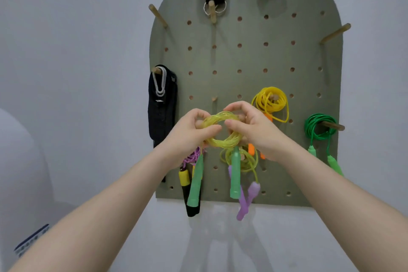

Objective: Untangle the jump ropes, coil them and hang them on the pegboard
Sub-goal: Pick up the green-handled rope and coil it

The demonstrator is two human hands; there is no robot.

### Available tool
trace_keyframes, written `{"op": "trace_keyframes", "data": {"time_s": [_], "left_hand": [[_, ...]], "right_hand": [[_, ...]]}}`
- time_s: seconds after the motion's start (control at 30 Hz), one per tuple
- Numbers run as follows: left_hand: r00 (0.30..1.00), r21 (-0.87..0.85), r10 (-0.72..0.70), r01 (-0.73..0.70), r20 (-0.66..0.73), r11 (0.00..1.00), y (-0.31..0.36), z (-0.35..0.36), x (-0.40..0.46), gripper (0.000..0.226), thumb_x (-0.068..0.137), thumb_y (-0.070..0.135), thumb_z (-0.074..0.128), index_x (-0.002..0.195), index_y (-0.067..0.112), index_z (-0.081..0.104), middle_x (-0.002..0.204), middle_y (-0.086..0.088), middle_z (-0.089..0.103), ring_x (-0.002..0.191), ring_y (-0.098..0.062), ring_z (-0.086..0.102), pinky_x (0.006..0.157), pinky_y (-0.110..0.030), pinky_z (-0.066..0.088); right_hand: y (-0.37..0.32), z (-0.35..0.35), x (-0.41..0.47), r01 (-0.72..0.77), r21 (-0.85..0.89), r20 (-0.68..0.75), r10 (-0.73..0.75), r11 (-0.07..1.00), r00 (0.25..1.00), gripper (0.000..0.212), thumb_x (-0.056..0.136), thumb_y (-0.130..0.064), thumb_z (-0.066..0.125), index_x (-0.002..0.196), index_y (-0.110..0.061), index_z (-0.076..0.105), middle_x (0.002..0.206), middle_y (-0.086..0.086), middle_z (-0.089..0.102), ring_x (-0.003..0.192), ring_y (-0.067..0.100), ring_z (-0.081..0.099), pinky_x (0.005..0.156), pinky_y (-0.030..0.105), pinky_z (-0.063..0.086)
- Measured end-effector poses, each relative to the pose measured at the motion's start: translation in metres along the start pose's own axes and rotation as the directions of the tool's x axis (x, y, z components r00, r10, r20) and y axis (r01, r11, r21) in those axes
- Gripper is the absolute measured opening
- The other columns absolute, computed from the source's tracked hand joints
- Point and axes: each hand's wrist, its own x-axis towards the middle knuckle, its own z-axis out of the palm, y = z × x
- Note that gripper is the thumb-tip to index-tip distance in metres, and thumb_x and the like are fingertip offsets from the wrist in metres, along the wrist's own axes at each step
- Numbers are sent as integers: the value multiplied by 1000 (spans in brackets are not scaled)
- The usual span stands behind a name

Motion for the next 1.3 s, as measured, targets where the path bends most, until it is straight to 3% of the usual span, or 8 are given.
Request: {"op": "trace_keyframes", "data": {"time_s": [0.17, 0.37, 0.57, 0.73, 0.93, 1.1, 1.2, 1.3], "left_hand": [[946, 538, 322, -247, -47, 806, -1, -15, 61, 17, 93, 27, 53, 104, 22, 42, 73, 4, 59, 63, -16, 59, 65, -31, 48], [931, 621, 364, -285, -1, 730, -1, -26, 132, 14, 97, 25, 44, 110, 19, 42, 79, 3, 60, 64, -11, 58, 68, -32, 50], [973, 195, 217, -198, -79, 961, -20, -31, 170, 8, 96, 17, 50, 100, 10, 52, 78, -5, 59, 57, -12, 58, 53, -27, 52], [977, -69, 214, -212, 21, 975, -32, -36, 168, 7, 89, 7, 56, 95, 9, 55, 66, 0, 58, 50, -8, 54, 45, -21, 47], [965, 258, 256, -232, -62, 938, -70, -27, 185, 12, 95, 7, 50, 98, 18, 51, 85, -3, 60, 68, -12, 57, 64, -29, 50], [846, 861, 508, -131, -160, 491, -99, -7, 212, 43, 92, 33, 29, 119, 18, 60, 124, -7, 58, 123, -31, 45, 104, -43, 33], [849, 868, 457, 3, -264, 496, -106, 3, 214, 52, 93, 38, 21, 143, 31, 34, 157, -5, 13, 144, -27, 9, 115, -40, 6], [914, 866, 340, 23, -220, 499, -111, 3, 210, 56, 100, 24, 28, 149, 29, 3, 158, 2, -9, 145, -20, -9, 116, -37, -2]], "right_hand": [[14, -5, 62, 199, -451, -192, -312, 870, 930, 7, 94, -19, 52, 98, -25, 50, 73, -3, 57, 63, 12, 51, 59, 24, 42], [33, -21, 121, 234, -828, -132, -584, 509, 801, 27, 98, -22, 45, 122, -12, 49, 107, 10, 61, 92, 31, 59, 74, 41, 47], [53, -30, 167, 262, -734, -127, -505, 627, 854, 27, 98, -19, 43, 124, -14, 49, 100, 10, 62, 91, 27, 56, 73, 33, 41], [57, -41, 155, 399, -544, -11, -482, 738, 876, 15, 96, -19, 48, 111, -20, 50, 83, 4, 63, 72, 21, 59, 64, 33, 44], [90, -34, 175, 239, -848, 45, -385, 473, 922, 32, 98, -17, 39, 130, -18, 38, 117, 9, 52, 100, 35, 56, 77, 39, 45], [113, -42, 193, 8, -1000, 8, -510, -2, 860, 46, 82, -9, 41, 126, -8, 55, 120, 14, 57, 100, 33, 54, 77, 39, 43], [122, -37, 195, -3, -1000, -7, -461, 10, 887, 54, 80, -15, 31, 128, -6, 55, 131, 12, 56, 115, 32, 52, 95, 44, 43], [120, -30, 187, 7, -995, -29, -375, 95, 927, 56, 83, -17, 30, 134, -3, 49, 139, 13, 50, 124, 32, 50, 99, 45, 43]]}}
